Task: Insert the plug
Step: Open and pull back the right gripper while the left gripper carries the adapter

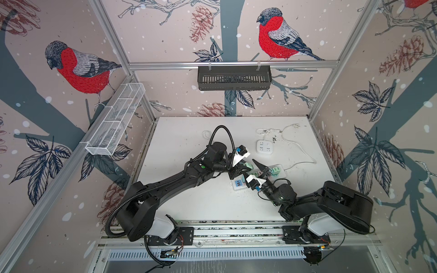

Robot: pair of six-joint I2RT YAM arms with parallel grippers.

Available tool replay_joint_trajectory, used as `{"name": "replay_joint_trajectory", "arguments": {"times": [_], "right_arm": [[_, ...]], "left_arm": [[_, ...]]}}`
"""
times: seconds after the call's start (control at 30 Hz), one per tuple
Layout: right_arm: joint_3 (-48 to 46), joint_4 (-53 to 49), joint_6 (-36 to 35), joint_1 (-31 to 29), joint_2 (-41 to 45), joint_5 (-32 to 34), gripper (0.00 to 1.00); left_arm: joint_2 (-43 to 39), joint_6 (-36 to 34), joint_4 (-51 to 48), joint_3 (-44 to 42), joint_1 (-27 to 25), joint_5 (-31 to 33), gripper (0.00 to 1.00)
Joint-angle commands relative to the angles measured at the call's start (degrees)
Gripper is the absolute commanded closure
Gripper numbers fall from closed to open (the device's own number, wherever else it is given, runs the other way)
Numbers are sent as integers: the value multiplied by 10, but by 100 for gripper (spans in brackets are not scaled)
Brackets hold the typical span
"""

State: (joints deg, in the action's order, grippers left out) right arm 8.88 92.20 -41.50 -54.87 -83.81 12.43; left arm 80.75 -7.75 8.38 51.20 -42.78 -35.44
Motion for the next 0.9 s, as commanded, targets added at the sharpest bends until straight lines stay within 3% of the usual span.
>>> {"name": "replay_joint_trajectory", "arguments": {"times": [0.0,0.07,0.23,0.47,0.57,0.87], "right_arm": [[-3,142,31,9,13,19,18],[-9,141,41,18,23,23,12],[-29,146,89,52,47,35,9],[-22,39,222,153,110,73,4],[-21,-13,288,206,131,79,4],[-26,-41,390,283,126,172,4]], "left_arm": [[-30,28,65,-24,12,65,100],[-51,50,102,-45,32,102,100],[-113,62,174,-112,73,167,100],[-156,-79,217,-162,77,247,100],[-157,-175,167,-155,73,268,100],[-21,-242,-25,-54,68,444,100]]}}
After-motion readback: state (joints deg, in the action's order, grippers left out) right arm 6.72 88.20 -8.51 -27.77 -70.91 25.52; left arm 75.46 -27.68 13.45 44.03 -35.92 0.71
